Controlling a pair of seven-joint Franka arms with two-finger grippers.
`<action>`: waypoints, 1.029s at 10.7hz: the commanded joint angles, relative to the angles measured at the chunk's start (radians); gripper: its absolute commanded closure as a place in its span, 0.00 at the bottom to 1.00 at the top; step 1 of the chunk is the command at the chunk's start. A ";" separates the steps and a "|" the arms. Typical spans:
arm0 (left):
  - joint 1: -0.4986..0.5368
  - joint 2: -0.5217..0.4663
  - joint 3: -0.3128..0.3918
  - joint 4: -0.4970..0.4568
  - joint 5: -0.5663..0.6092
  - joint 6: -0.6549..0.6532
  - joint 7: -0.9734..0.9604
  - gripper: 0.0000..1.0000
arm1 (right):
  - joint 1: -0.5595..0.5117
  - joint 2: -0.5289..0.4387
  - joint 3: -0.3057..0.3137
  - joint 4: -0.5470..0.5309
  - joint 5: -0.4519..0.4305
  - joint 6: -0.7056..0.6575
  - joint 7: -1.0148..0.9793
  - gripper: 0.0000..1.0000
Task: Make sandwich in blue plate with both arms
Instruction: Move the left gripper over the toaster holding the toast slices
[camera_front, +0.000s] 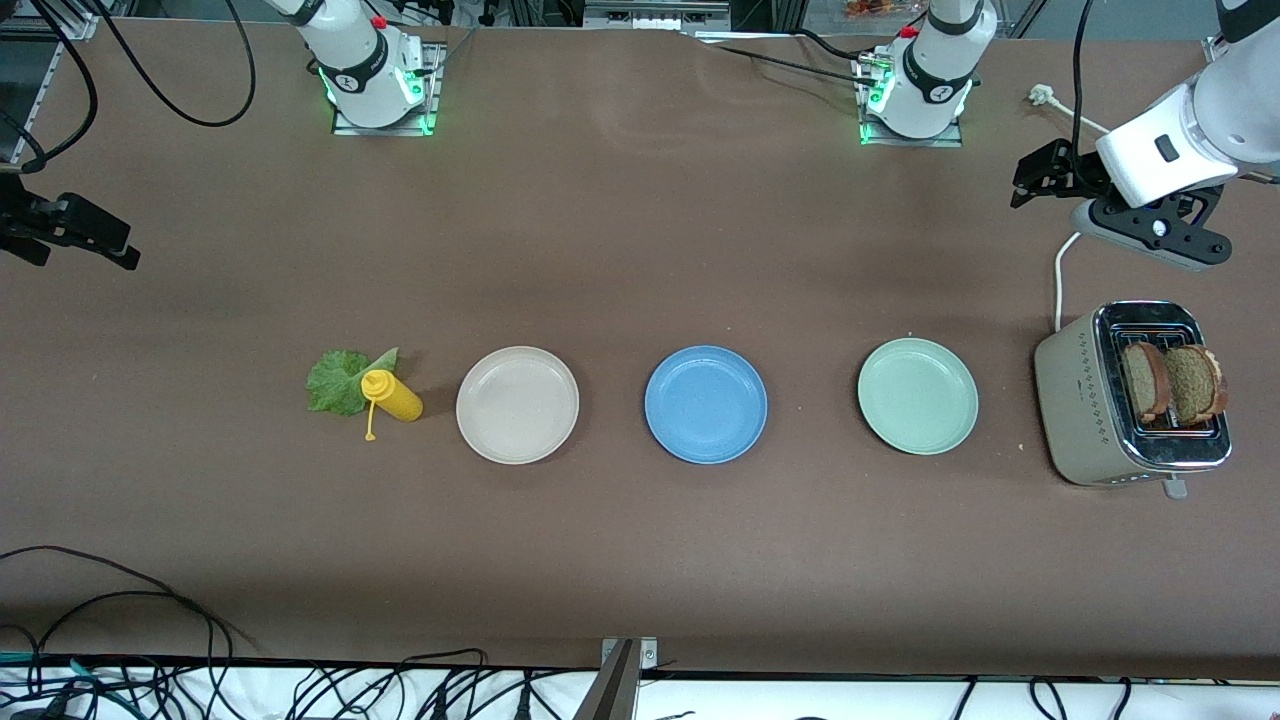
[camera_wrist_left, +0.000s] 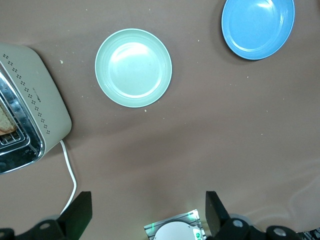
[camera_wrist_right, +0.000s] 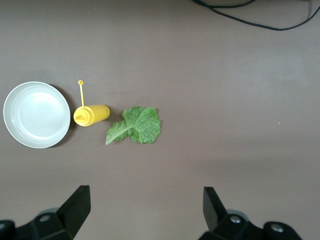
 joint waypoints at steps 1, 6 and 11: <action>0.012 0.044 0.009 0.046 -0.028 -0.017 0.018 0.00 | 0.000 -0.006 0.004 0.010 -0.005 -0.021 0.010 0.00; 0.044 0.046 0.018 0.085 -0.045 -0.023 0.017 0.00 | 0.002 -0.006 0.005 0.012 -0.005 -0.020 0.010 0.00; 0.032 0.127 0.013 0.082 -0.059 -0.017 0.014 0.00 | 0.002 -0.006 0.005 0.012 -0.005 -0.021 0.010 0.00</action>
